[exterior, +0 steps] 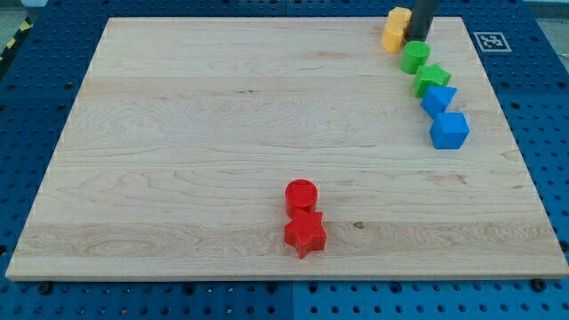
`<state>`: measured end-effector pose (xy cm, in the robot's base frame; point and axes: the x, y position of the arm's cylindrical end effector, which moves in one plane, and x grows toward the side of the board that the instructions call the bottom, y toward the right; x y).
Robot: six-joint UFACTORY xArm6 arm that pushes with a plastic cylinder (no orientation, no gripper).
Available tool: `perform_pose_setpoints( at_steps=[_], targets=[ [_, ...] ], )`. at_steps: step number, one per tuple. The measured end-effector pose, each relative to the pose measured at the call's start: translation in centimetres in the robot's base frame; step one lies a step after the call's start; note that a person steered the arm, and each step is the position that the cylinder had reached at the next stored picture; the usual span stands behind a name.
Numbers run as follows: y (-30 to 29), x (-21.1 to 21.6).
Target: Move yellow hexagon to the bottom left
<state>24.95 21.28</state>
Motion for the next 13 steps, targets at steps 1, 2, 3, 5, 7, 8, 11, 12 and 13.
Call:
perform_pose_setpoints(
  at_steps=[1,2,3,5,7,8,11,12,13],
  targets=[
    [4.1,-0.1],
    [3.3,-1.7],
    [-1.9,-3.9],
    [-2.8,-4.9],
    [-6.9,-4.9],
    [-9.5,-4.9],
    [-16.3,-4.8],
    [-18.9,-4.7],
    [-21.4,-3.6]
  ],
)
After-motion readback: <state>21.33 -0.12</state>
